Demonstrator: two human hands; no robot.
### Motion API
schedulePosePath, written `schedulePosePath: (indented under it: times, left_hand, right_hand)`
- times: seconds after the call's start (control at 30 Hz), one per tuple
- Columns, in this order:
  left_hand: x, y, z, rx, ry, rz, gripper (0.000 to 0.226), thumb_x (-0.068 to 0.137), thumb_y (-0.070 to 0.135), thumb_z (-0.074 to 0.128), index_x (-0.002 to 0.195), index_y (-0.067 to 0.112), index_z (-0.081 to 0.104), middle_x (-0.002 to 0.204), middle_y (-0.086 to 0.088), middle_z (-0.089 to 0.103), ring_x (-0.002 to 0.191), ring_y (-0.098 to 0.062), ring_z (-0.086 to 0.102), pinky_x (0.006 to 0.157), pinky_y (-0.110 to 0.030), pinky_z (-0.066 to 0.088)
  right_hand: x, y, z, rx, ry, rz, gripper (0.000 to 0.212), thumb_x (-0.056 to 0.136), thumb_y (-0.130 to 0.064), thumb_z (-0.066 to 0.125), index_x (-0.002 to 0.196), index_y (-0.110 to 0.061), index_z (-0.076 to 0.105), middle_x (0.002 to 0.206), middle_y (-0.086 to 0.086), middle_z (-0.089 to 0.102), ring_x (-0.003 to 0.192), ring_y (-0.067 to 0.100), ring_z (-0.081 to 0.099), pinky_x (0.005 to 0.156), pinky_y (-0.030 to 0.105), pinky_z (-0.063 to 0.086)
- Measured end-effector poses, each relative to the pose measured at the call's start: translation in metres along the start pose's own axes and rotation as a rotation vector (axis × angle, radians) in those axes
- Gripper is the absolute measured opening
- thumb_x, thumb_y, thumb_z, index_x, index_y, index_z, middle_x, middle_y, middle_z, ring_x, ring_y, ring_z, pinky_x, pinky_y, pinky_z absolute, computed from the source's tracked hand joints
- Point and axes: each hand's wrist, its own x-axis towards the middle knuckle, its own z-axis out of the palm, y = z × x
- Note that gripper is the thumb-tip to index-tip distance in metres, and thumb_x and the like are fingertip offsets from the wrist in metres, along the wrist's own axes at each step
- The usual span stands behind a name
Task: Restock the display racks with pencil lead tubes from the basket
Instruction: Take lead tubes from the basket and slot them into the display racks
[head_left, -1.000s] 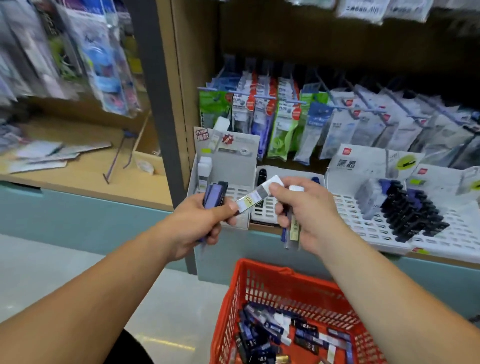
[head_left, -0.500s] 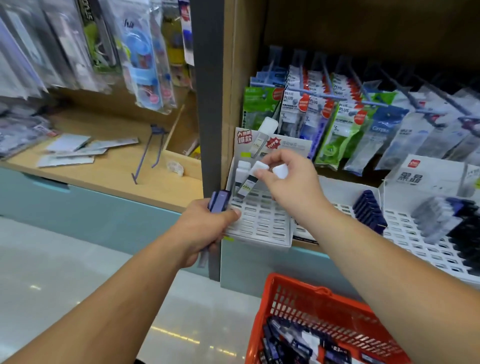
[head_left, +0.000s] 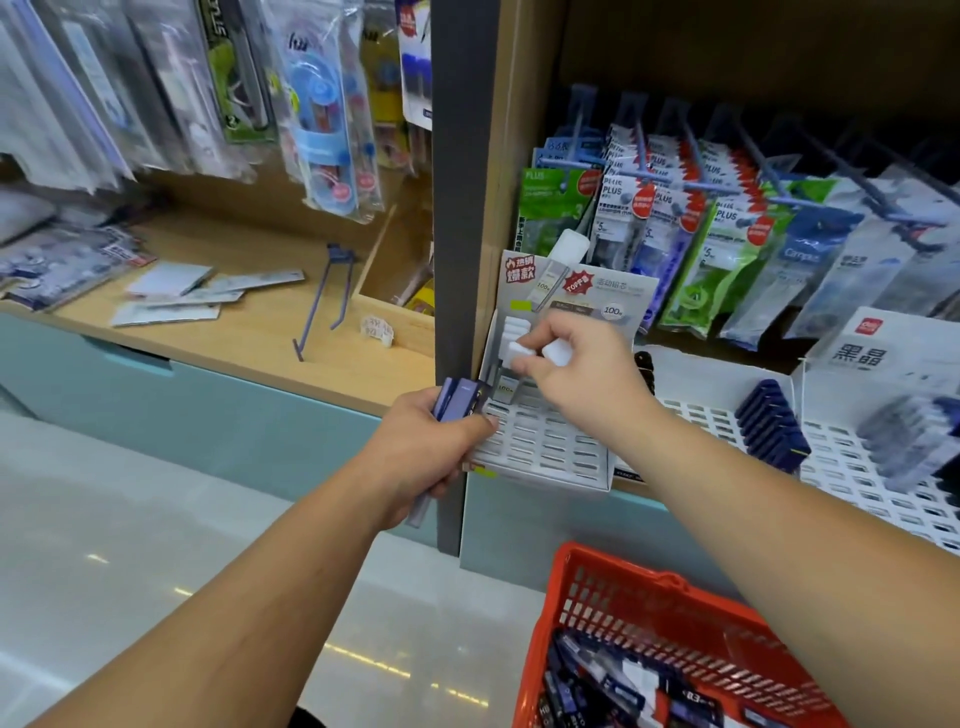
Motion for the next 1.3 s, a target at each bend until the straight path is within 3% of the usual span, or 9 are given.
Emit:
schedulePosePath:
  times: [0.13,0.27,0.37,0.43,0.5,0.7,0.9,1.03,1.3]
  left_hand:
    - [-0.001,0.002,0.000,-0.008,0.020,0.013,0.014,0.093,0.023,0.076,0.095,0.017,0.064,0.065,-0.004,0.055,0.050,-0.014,0.043,0.044,-0.026,0.038]
    - [-0.002,0.004,0.002,-0.010,0.042,0.015,0.016,0.092,0.023,0.077,0.096,0.015,0.063,0.068,-0.006,0.053,0.050,-0.014,0.042,0.043,-0.026,0.037]
    - [-0.006,0.007,0.004,0.004,0.056,0.047,0.016,0.090,0.022,0.079,0.094,0.014,0.065,0.066,-0.002,0.056,0.049,-0.013,0.045,0.045,-0.025,0.040]
    - [-0.010,0.010,0.007,0.015,0.049,0.095,0.018,0.088,0.025,0.082,0.088,0.016,0.066,0.061,0.005,0.056,0.046,-0.007,0.048,0.047,-0.021,0.044]
    - [-0.014,0.013,0.013,0.034,0.032,0.139,0.024,0.085,0.032,0.084,0.088,0.016,0.066,0.065,0.002,0.053,0.052,-0.011,0.049,0.051,-0.023,0.047]
    - [-0.023,0.018,0.033,-0.017,-0.071,0.200,0.027,0.079,0.034,0.089,0.094,0.021,0.072,0.062,0.008,0.056,0.054,-0.011,0.047,0.051,-0.028,0.046]
    - [-0.019,0.024,0.030,-0.089,0.083,0.198,0.029,0.080,0.022,0.089,0.098,0.013,0.068,0.066,0.001,0.061,0.054,-0.014,0.047,0.051,-0.029,0.047]
    - [-0.019,0.023,0.019,-0.138,0.066,0.183,0.024,0.090,0.030,0.079,0.096,0.010,0.067,0.067,-0.002,0.065,0.056,-0.017,0.046,0.050,-0.028,0.044]
    - [-0.016,0.011,-0.001,-0.059,0.097,0.081,0.026,0.094,0.032,0.075,0.095,0.009,0.064,0.070,-0.008,0.065,0.057,-0.018,0.047,0.050,-0.028,0.044]
  right_hand:
    - [-0.001,0.001,0.003,-0.230,-0.012,-0.065,0.009,0.093,-0.030,0.073,0.101,-0.026,0.073,0.105,-0.005,0.072,0.101,0.021,0.064,0.087,0.037,0.054]
    - [-0.002,-0.003,0.003,-0.578,-0.095,-0.221,0.025,0.101,-0.037,0.060,0.122,-0.030,0.071,0.118,0.000,0.070,0.112,0.028,0.062,0.087,0.043,0.055]
    - [-0.003,-0.015,0.000,-0.111,-0.053,0.013,0.037,0.100,-0.024,0.058,0.136,-0.031,0.063,0.126,-0.003,0.068,0.105,0.019,0.065,0.085,0.029,0.055]
    - [-0.005,-0.025,-0.008,0.446,-0.066,0.311,0.043,0.097,-0.004,0.049,0.135,-0.022,0.061,0.103,0.004,0.066,0.073,0.016,0.061,0.064,0.028,0.052]
    - [-0.008,-0.031,-0.018,0.786,-0.116,0.437,0.041,0.095,0.007,0.044,0.126,-0.012,0.063,0.087,0.009,0.059,0.064,0.017,0.057,0.063,0.035,0.052]
    - [-0.021,-0.026,-0.025,1.105,-0.108,0.506,0.033,0.101,0.011,0.039,0.109,-0.009,0.064,0.084,0.009,0.059,0.077,0.019,0.056,0.072,0.031,0.051]
    - [-0.023,-0.007,-0.027,0.640,-0.045,0.400,0.023,0.102,-0.004,0.056,0.117,-0.020,0.064,0.100,0.002,0.071,0.077,0.014,0.060,0.064,0.028,0.047]
    - [-0.023,-0.001,-0.031,0.790,-0.128,0.312,0.037,0.096,0.005,0.063,0.125,-0.017,0.064,0.108,0.017,0.072,0.069,0.016,0.058,0.055,0.029,0.044]
    - [-0.022,0.004,-0.022,0.606,-0.027,0.257,0.020,0.091,-0.006,0.075,0.107,-0.016,0.074,0.081,0.005,0.068,0.065,0.016,0.059,0.053,0.027,0.045]
